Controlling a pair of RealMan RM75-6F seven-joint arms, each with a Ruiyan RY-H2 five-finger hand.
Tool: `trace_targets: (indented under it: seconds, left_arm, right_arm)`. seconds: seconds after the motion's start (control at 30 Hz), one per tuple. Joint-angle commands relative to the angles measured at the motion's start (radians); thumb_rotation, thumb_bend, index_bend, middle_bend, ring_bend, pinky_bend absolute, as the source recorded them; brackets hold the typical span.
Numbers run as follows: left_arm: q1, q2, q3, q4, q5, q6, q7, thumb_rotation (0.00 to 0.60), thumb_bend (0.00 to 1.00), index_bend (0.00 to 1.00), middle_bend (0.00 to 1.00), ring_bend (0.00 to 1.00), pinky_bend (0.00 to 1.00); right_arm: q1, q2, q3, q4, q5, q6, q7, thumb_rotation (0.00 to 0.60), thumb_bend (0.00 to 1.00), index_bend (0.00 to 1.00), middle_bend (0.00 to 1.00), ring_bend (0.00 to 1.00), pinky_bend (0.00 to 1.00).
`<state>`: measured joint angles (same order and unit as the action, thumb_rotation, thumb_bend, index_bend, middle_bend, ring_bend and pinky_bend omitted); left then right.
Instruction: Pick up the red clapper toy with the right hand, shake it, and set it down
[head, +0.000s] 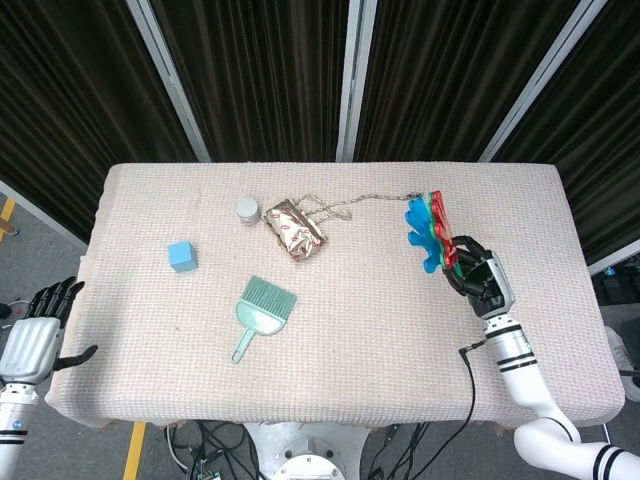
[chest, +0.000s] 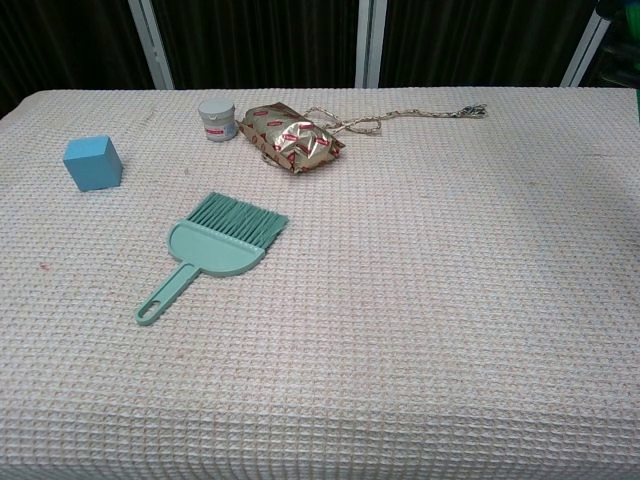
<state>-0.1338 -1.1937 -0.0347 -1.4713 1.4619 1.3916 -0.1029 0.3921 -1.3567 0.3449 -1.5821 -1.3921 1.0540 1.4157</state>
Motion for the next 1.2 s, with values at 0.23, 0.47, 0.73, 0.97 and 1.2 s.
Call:
trace_targets:
  seconds: [0.23,0.47,0.73,0.97,1.2]
  left_arm:
    - [0.000,-0.004,0.002,0.005,0.000,-0.004,-0.006,0.600,0.16,0.05,0.02,0.00,0.08]
    - [0.002,-0.003,0.003,0.010,-0.003,-0.003,-0.011,0.600,0.16,0.05,0.02,0.00,0.08]
    - [0.000,-0.007,0.001,0.012,0.002,0.000,-0.013,0.600,0.16,0.05,0.02,0.00,0.08]
    - [-0.001,-0.007,0.002,0.012,0.000,-0.004,-0.013,0.600,0.16,0.05,0.02,0.00,0.08]
    - [-0.002,-0.005,0.001,0.010,0.001,-0.004,-0.012,0.600,0.16,0.05,0.02,0.00,0.08]
  right_arm:
    - [0.071,-0.014,-0.120,0.145,-0.103,-0.040,-1.332,0.600,0.55,1.00,0.92,1.00,1.00]
    - [0.090,0.005,-0.098,0.030,0.147,-0.105,-1.643,0.600,0.54,1.00,0.93,1.00,1.00]
    - [0.086,0.023,-0.068,-0.022,0.163,-0.073,-1.484,0.600,0.54,1.00,0.93,1.00,1.00]
    - [0.042,0.002,-0.017,0.003,0.052,0.035,-0.970,0.600,0.54,1.00,0.93,1.00,1.00]
    - [-0.010,-0.026,0.061,0.007,0.066,0.114,-0.352,0.600,0.54,1.00,0.93,1.00,1.00]
